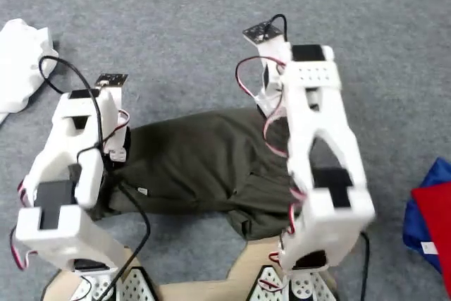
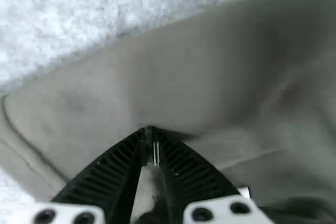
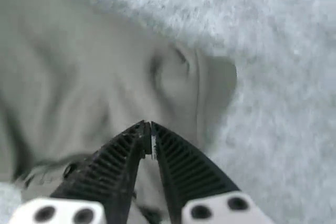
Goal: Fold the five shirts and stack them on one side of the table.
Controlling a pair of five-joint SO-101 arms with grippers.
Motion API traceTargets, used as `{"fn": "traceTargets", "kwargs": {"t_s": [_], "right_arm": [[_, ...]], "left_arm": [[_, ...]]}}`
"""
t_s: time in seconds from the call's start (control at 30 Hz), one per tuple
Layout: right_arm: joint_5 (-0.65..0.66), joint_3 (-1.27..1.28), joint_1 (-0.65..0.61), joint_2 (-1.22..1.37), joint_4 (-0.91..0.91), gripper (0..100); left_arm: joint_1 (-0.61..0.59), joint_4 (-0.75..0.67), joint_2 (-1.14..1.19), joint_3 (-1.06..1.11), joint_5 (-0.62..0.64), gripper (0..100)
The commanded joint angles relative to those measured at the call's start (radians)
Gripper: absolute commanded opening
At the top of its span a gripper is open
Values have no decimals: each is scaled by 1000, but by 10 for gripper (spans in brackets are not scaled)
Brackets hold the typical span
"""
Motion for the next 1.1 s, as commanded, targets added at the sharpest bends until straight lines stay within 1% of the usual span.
{"fn": "traceTargets", "kwargs": {"t_s": [0.0, 0.1, 0.3, 0.5, 0.57, 0.7, 0.8, 1.07], "right_arm": [[-8, -206, -4, 173, -8, 9], [-8, -366, 5, 314, 20, 9], [-8, -779, 56, 545, 153, 9], [-2, -1164, 56, 756, 236, 9], [-2, -1260, 54, 819, 256, 10], [-2, -1395, 58, 909, 273, 11], [-2, -1442, 61, 934, 276, 11], [-2, -1520, 65, 888, 334, 12]], "left_arm": [[8, 11, 77, -112, 8, 19], [8, 107, 177, -241, 58, 19], [6, 278, 400, -583, 133, 20], [6, 445, 627, -937, 141, 20], [5, 496, 690, -1048, 141, 20], [-14, 542, 786, -1223, 141, 20], [-35, 546, 820, -1287, 141, 20], [-87, 548, 800, -1281, 141, 20]]}}
